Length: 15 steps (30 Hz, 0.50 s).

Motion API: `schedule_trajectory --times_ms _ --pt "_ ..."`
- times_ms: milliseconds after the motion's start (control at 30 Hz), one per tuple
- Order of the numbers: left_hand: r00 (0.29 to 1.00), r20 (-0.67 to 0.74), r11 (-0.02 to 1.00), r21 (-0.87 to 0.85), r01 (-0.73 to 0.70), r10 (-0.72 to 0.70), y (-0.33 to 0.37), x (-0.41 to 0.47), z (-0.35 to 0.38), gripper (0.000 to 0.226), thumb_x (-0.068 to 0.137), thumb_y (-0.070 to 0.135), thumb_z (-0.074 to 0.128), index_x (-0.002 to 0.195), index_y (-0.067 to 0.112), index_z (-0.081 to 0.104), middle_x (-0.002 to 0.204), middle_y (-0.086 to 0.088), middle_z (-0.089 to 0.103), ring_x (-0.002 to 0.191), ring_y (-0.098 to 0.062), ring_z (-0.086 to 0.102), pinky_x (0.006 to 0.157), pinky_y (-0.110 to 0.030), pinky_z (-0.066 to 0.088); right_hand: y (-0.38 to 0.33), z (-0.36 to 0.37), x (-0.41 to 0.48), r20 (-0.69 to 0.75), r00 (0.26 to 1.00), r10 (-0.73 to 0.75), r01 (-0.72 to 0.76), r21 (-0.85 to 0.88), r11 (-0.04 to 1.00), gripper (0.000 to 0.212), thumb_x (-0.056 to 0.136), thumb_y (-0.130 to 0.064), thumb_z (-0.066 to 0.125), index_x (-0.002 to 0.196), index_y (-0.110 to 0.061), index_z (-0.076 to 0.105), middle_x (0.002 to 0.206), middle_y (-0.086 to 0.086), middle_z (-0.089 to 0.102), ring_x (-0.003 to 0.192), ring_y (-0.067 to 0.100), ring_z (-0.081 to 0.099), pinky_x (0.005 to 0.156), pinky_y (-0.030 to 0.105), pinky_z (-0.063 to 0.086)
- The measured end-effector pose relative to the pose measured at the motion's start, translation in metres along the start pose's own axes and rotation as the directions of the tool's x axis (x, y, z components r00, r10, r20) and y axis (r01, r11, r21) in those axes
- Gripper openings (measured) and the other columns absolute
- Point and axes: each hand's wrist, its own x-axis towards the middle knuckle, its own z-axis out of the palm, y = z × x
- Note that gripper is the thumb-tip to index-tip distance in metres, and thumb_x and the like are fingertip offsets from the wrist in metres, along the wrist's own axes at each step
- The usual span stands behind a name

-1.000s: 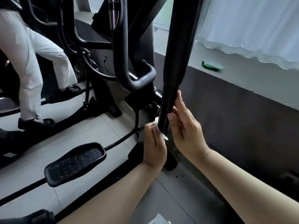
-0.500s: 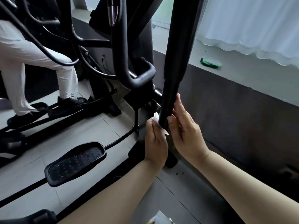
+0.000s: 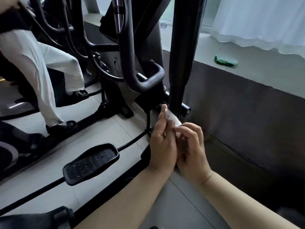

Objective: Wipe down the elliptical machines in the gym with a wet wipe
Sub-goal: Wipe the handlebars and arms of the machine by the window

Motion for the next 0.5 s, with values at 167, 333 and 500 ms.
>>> schedule_trajectory --times_ms 167,333,500 --pt "0.992 0.104 0.997 0.0 -0.071 0.071 0.019 -0.002 -0.007 0.047 0.104 0.024 0.039 0.151 0.028 0.043 0.155 0.002 0.049 0.145 -0.007 0.042 0.122 -0.032 0.033 -0.012 0.016 0.003 -0.037 0.995 0.098 -0.097 0.031 0.995 0.075 0.074 0.012 0.079 0.136 -0.013 0.046 0.131 -0.012 0.035 0.121 -0.003 0.047 0.101 0.022 0.047" --pt "0.974 0.165 0.986 0.038 -0.163 0.155 0.03 0.018 -0.024 0.043 0.103 0.027 0.044 0.143 0.019 0.057 0.13 0.004 0.069 0.128 -0.011 0.06 0.114 -0.042 0.045 -0.015 0.008 0.036 -0.264 0.964 0.036 -0.059 -0.079 0.995 0.022 0.091 0.006 0.057 0.11 -0.005 0.064 0.115 0.008 0.051 0.109 0.004 0.053 0.095 0.022 0.047" --pt "0.926 0.312 0.969 0.054 -0.24 0.212 0.042 0.039 -0.038 0.043 0.104 0.026 0.048 0.144 0.011 0.056 0.122 0.0 0.073 0.116 -0.016 0.069 0.102 -0.044 0.054 -0.026 0.027 0.024 -0.349 0.933 0.086 -0.149 -0.158 0.976 0.024 0.092 0.014 0.057 0.112 0.005 0.067 0.12 0.016 0.057 0.117 0.015 0.057 0.102 0.027 0.046"
